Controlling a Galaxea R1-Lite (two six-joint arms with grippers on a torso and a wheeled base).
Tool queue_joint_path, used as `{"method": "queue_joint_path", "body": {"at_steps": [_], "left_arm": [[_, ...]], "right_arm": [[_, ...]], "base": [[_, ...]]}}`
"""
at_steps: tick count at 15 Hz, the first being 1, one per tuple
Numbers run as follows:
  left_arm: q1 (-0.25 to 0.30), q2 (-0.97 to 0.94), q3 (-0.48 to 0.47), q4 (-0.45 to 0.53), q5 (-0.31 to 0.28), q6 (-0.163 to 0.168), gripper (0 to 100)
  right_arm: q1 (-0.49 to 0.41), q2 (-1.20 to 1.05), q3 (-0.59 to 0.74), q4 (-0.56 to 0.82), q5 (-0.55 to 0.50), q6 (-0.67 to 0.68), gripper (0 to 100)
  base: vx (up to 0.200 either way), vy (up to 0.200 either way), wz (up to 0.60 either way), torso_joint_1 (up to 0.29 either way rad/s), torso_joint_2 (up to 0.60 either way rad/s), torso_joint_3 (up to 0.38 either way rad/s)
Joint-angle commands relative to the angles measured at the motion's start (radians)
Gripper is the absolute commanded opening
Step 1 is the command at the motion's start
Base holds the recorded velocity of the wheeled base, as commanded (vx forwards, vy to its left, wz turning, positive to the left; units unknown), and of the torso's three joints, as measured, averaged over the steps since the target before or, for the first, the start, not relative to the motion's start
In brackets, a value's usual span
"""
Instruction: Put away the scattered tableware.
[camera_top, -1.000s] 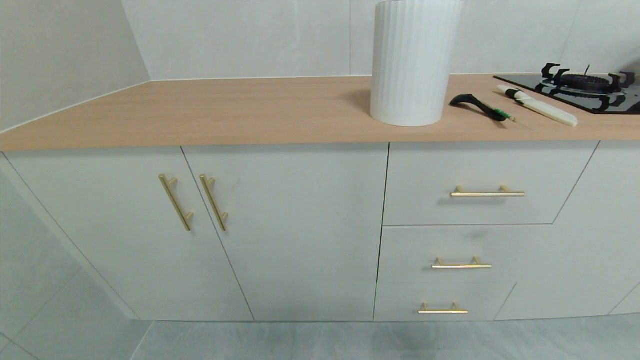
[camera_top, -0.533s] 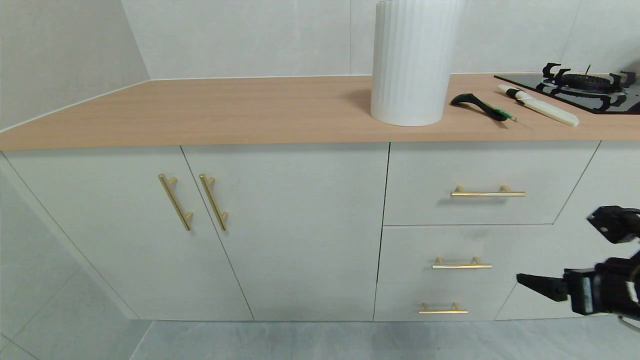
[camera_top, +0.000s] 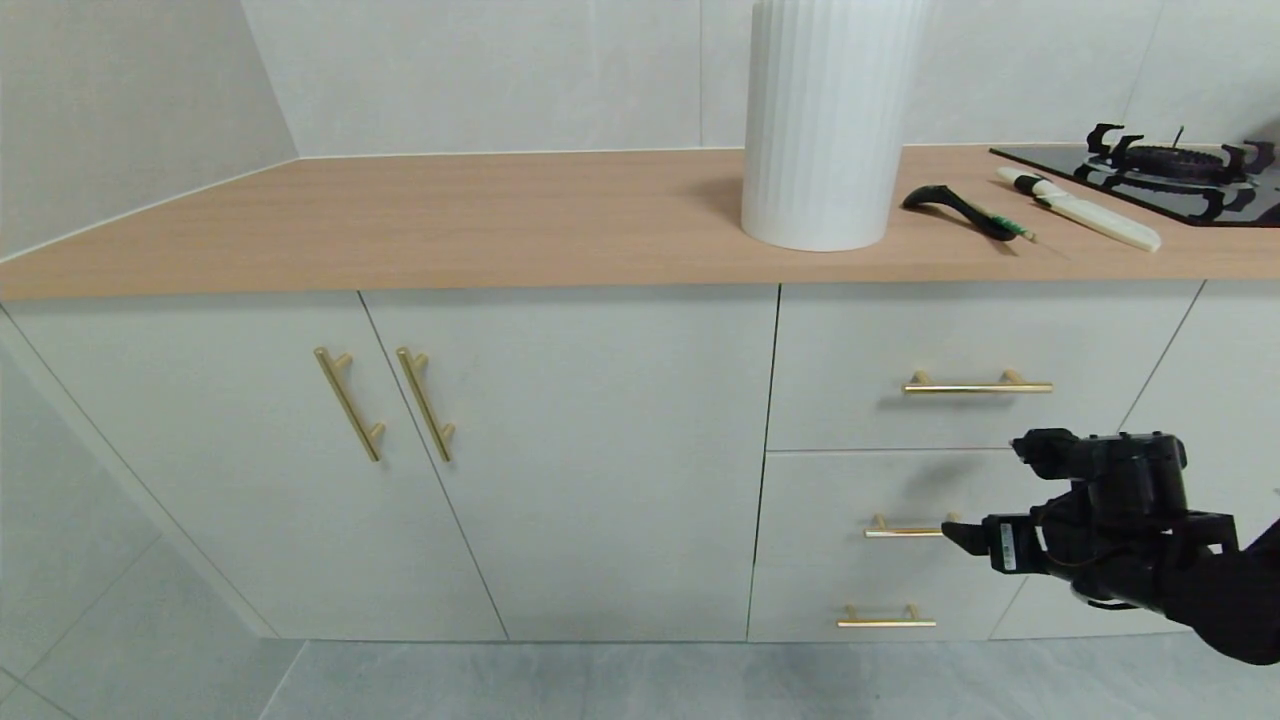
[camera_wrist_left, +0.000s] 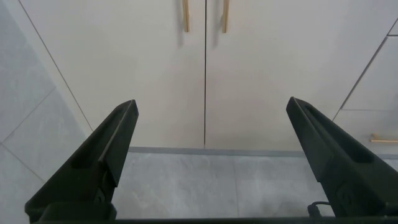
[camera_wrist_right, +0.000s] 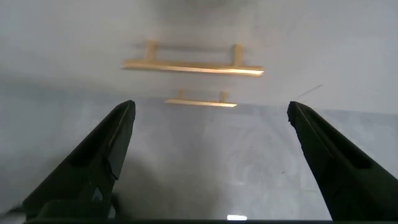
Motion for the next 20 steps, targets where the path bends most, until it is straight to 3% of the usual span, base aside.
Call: {"method": "queue_joint_path", "body": {"at_steps": [1,8,20], "left_arm": [[0.000,0.001,0.000,0.000,0.000,0.000,100],[0.000,0.001,0.000,0.000,0.000,0.000,100],[0.000,0.001,0.000,0.000,0.000,0.000,100]], "right_arm": [[0.009,0.152,0.004,-0.104,-0.049,0.002,100],[0.020,0.370,-0.006,-0.452,-0.186,-0.001,100],[0.028,0.434,-0.051,-0.510,-0.233,0.014,100]], "base": [[0.000,0.000,0.00,0.000,0.00,0.000],[0.000,0.000,0.00,0.000,0.00,0.000],[0.000,0.000,0.00,0.000,0.00,0.000]]}}
